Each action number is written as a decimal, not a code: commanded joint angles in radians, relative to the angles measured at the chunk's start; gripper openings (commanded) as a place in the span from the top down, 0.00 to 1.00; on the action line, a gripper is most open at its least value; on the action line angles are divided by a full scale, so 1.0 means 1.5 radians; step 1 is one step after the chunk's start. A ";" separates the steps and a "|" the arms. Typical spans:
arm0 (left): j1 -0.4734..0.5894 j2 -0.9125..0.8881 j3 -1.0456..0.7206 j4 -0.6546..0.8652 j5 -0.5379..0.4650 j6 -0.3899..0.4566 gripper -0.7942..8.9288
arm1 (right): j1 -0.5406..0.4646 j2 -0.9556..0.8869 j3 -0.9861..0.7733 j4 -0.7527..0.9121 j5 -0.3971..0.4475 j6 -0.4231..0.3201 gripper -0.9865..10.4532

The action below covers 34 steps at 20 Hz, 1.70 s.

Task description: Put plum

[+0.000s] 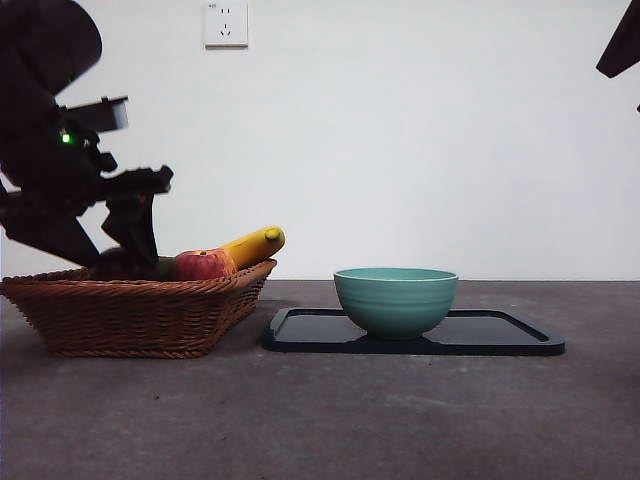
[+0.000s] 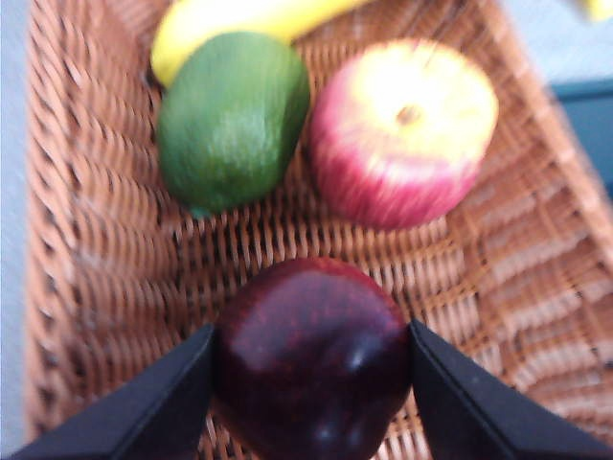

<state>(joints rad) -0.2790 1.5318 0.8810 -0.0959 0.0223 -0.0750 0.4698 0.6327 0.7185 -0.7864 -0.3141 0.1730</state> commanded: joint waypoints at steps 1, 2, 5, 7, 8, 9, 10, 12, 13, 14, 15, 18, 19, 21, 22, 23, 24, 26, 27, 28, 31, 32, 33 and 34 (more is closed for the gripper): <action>-0.002 0.030 0.003 0.009 0.002 0.007 0.67 | 0.004 0.004 0.003 0.005 0.000 0.000 0.70; -0.002 0.036 0.003 0.009 0.003 0.007 0.67 | 0.004 0.004 0.003 0.005 0.001 0.000 0.70; -0.006 0.039 0.003 0.009 0.003 0.007 0.66 | 0.004 0.004 0.003 0.008 0.001 0.000 0.70; -0.006 0.039 0.003 0.004 0.003 0.007 0.66 | 0.004 0.004 0.003 0.016 0.000 0.001 0.70; -0.008 0.039 0.003 0.000 0.003 0.007 0.65 | 0.004 0.004 0.003 0.018 0.000 0.002 0.70; -0.008 0.039 0.003 -0.002 0.003 0.007 0.60 | 0.004 0.004 0.003 0.020 0.000 0.002 0.70; -0.008 0.039 0.003 -0.004 0.003 0.007 0.54 | 0.004 0.004 0.003 0.021 0.000 0.002 0.70; -0.008 0.039 0.004 -0.004 0.003 0.007 0.48 | 0.004 0.004 0.003 0.020 0.000 0.002 0.70; -0.008 0.038 0.006 -0.004 0.003 0.007 0.47 | 0.004 0.004 0.003 0.020 0.000 0.003 0.70; -0.008 0.035 0.006 -0.004 0.003 0.007 0.47 | 0.004 0.004 0.003 0.020 0.000 0.004 0.70; -0.008 0.030 0.007 -0.004 0.003 0.007 0.47 | 0.004 0.004 0.003 0.020 0.000 0.005 0.70; -0.007 -0.001 0.007 -0.006 0.003 0.007 0.47 | 0.004 0.004 0.003 0.020 0.000 0.007 0.70; -0.007 -0.017 0.007 -0.008 0.003 0.007 0.47 | 0.004 0.004 0.003 0.021 0.000 0.007 0.70; -0.007 -0.056 0.007 -0.017 0.003 0.007 0.47 | 0.004 0.004 0.003 0.021 0.001 0.007 0.70; -0.008 -0.076 0.007 -0.022 0.003 0.005 0.47 | 0.004 0.004 0.003 0.021 0.001 0.007 0.70; -0.009 -0.103 0.007 -0.033 0.003 0.004 0.47 | 0.004 0.004 0.003 0.021 0.001 0.007 0.70; -0.011 -0.128 0.007 -0.047 0.004 0.001 0.47 | 0.004 0.004 0.003 0.021 0.001 0.007 0.70; -0.016 -0.185 0.007 -0.084 0.039 0.002 0.47 | 0.004 0.004 0.003 0.021 0.001 0.007 0.70; -0.018 -0.215 0.007 -0.103 0.071 0.002 0.47 | 0.004 0.004 0.003 0.021 0.001 0.007 0.70; -0.020 -0.240 0.007 -0.120 0.099 0.002 0.47 | 0.004 0.004 0.003 0.021 0.001 0.007 0.70; -0.023 -0.315 0.007 -0.186 0.197 0.002 0.47 | 0.004 0.004 0.003 0.021 0.001 0.007 0.70; -0.024 -0.335 0.007 -0.209 0.219 0.002 0.47 | 0.004 0.004 0.003 0.021 0.001 0.007 0.70; -0.024 -0.356 0.007 -0.239 0.244 0.002 0.47 | 0.004 0.004 0.003 0.021 0.001 0.007 0.70; -0.024 -0.372 0.007 -0.263 0.263 0.002 0.47 | 0.004 0.004 0.003 0.021 0.001 0.007 0.70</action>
<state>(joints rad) -0.3107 0.9665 0.8810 -0.4984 0.4114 -0.0700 0.4698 0.6327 0.7185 -0.7662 -0.3138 0.1738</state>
